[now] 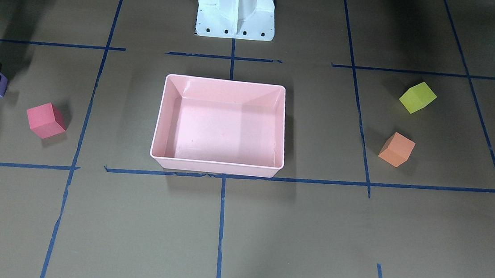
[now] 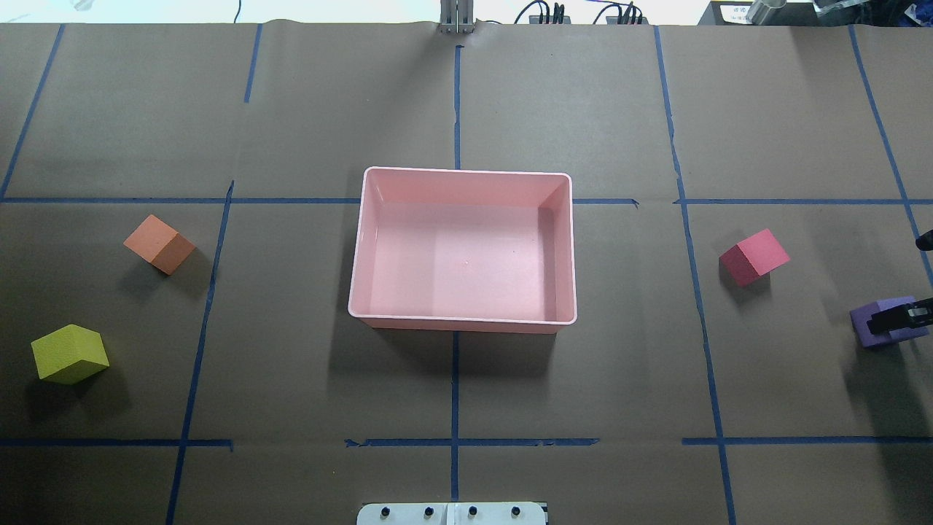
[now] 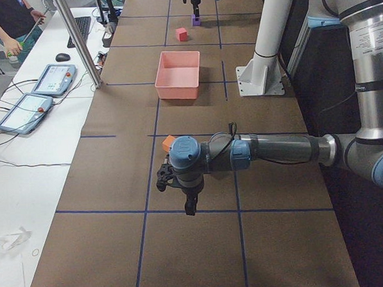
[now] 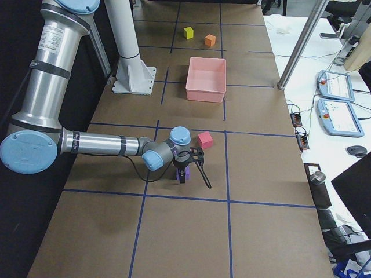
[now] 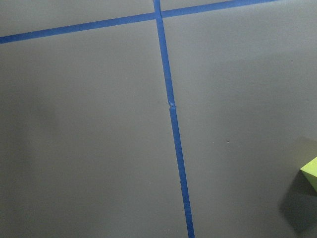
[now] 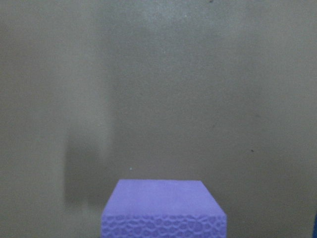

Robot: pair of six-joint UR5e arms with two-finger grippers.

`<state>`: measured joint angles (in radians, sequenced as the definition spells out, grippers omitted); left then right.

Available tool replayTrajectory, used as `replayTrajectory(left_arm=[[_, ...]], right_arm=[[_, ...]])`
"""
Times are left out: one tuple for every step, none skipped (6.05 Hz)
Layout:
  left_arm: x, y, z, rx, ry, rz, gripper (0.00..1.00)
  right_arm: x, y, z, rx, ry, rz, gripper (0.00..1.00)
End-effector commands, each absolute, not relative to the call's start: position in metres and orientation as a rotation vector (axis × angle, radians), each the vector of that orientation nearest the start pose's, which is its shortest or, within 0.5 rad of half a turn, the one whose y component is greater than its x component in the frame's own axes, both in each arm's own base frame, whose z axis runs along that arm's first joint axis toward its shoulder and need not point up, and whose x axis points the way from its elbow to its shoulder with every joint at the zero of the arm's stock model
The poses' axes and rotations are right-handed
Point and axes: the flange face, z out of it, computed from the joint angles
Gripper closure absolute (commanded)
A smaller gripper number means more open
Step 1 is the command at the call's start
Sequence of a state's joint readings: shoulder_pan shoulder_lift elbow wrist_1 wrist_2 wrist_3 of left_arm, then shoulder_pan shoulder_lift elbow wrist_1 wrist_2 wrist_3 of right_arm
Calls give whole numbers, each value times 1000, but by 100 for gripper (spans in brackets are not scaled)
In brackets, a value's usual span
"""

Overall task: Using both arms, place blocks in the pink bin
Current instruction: 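Grasp the purple cube with the right gripper and lift it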

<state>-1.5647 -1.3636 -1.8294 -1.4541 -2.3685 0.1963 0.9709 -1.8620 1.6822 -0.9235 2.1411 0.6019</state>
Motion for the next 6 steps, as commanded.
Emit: replayTrajectory(left_arm=[[-60,-400,635,14,801,165,0],[-60,-400,634,15,801,166,0],[-60,-400,635,15,801,166,0],[-60,-400,635,15,801,166,0],[-60,-400,635,15,801,166,0],[-60,-400,635,15,801,166,0]], right_arm=[[-162,-368,669,59,-718,-145,65],[-166,-374,648,88,-746,-156,74],[-169,-377,605,141,-788,-177,73],[-174,-386,559,141,-844,-185,73],[-190,-412,487,130,-858,-142,72],[-220,-448,411,103,-884,-47,71]])
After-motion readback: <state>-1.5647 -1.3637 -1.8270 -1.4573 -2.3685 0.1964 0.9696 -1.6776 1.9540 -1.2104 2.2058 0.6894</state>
